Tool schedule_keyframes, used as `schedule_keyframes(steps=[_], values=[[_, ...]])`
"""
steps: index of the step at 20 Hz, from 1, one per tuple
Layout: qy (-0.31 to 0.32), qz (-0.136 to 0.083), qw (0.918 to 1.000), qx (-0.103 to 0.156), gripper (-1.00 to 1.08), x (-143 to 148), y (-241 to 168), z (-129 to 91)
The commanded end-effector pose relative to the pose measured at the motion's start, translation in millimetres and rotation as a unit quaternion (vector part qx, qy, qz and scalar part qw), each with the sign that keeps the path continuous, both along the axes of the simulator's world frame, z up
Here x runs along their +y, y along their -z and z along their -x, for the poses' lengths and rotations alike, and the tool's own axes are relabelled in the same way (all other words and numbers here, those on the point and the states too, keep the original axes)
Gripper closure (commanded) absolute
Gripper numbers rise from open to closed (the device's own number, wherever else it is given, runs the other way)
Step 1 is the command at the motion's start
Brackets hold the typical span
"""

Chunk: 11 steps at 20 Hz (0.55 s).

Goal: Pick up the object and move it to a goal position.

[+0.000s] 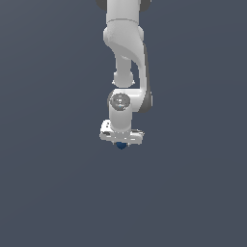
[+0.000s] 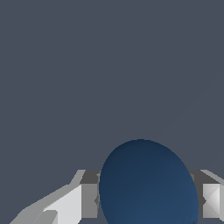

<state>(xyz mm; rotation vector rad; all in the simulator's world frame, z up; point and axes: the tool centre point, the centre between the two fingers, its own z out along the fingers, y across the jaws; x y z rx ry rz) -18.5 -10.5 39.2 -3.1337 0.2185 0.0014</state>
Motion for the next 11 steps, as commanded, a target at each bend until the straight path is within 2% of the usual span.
schedule_keyframes(steps=[1, 11], values=[[0.000, 0.000, 1.0000, -0.001, 1.08, 6.7, -2.4, 9.4], [0.000, 0.000, 1.0000, 0.000, 1.08, 19.1, -6.1, 25.9]])
